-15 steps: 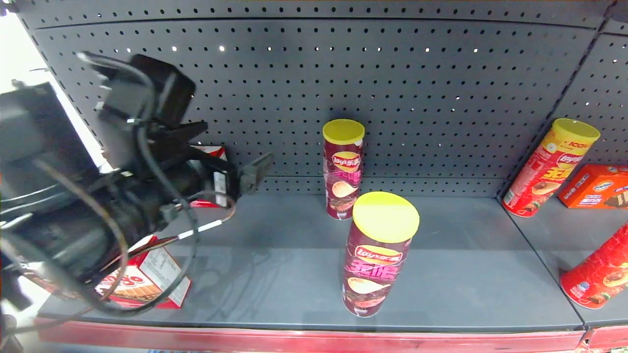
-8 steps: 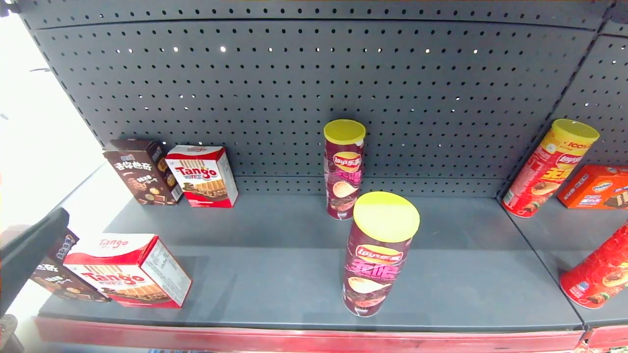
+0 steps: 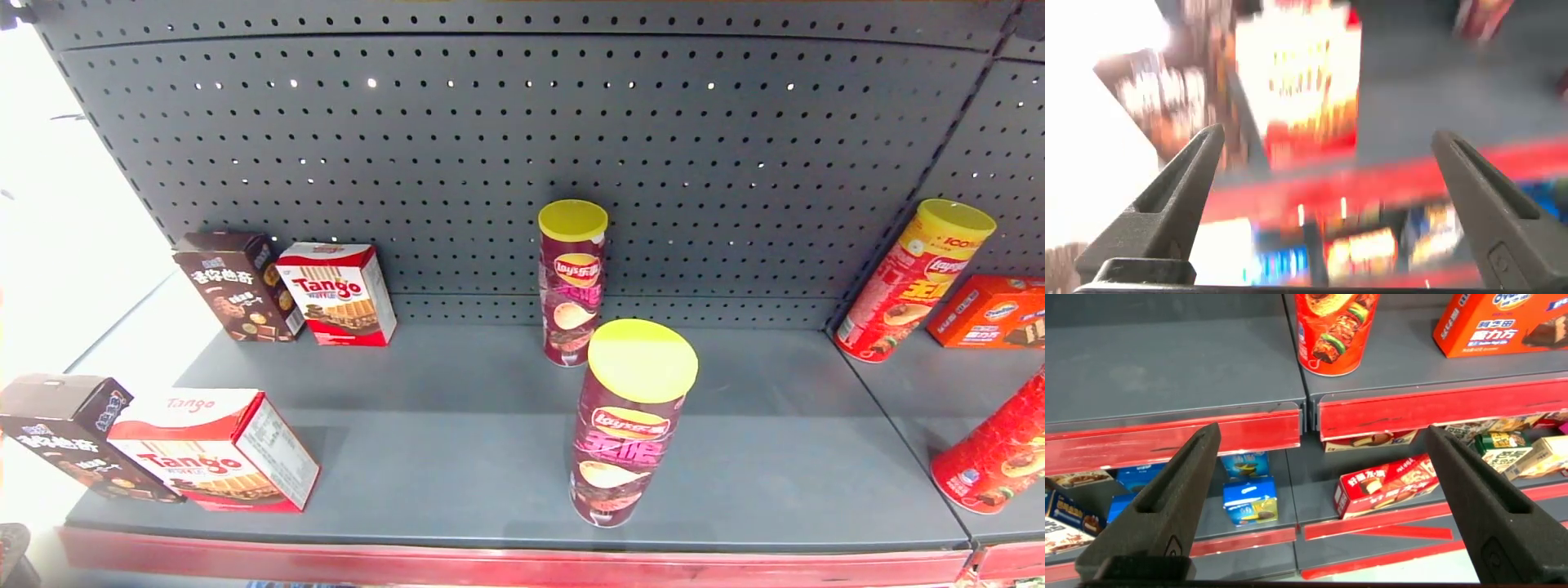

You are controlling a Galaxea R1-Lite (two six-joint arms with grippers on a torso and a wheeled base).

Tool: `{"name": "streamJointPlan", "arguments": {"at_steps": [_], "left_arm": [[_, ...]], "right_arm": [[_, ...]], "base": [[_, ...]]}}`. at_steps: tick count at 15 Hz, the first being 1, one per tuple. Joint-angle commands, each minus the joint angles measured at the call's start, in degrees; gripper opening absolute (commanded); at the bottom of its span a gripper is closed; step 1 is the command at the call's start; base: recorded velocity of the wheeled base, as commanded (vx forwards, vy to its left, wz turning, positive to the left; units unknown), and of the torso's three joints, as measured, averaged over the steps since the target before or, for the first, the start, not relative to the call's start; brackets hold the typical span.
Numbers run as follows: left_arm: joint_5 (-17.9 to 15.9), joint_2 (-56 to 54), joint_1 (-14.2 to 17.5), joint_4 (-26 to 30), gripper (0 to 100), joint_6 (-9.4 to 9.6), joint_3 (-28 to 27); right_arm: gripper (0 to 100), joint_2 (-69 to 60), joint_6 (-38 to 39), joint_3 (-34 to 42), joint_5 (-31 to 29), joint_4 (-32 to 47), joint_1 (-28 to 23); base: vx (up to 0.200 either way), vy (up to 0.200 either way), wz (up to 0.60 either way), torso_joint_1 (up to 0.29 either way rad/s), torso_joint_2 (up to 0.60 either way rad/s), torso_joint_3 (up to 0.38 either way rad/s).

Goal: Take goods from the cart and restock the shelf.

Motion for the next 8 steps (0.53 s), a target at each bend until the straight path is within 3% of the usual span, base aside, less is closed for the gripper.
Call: {"name": "streamJointPlan", "arguments": {"at_steps": [1, 2, 3, 4, 8], "left_arm": [[0.01, -5.71, -3.05, 4.38, 100, -0.43, 0.52], [0.01, -8.35, -6.3, 7.72, 100, -0.6, 0.52], [0.09, -9.31, -3.31, 8.6, 100, -2.63, 0.35], [0.18, -9.58, -4.28, 7.55, 100, -3.86, 0.52], [0.01, -9.75, -4.46, 7.64, 100, -4.03, 0.52]], "right_arm": [[100, 0.1, -0.02, 0.0, -0.02, -0.04, -0.01], [100, 0.1, -0.02, 0.0, -0.02, -0.04, -0.01], [100, 0.1, -0.02, 0.0, -0.02, -0.04, -0.01], [100, 0.1, -0.02, 0.0, -0.02, -0.04, -0.01], [100, 0.1, -0.02, 0.0, -0.02, -0.04, -0.01]], "base": [[0.0, 0.0, 0.0, 0.0, 0.0, 0.0], [0.0, 0.0, 0.0, 0.0, 0.0, 0.0], [0.0, 0.0, 0.0, 0.0, 0.0, 0.0], [0.0, 0.0, 0.0, 0.0, 0.0, 0.0], [0.0, 0.0, 0.0, 0.0, 0.0, 0.0]]}}
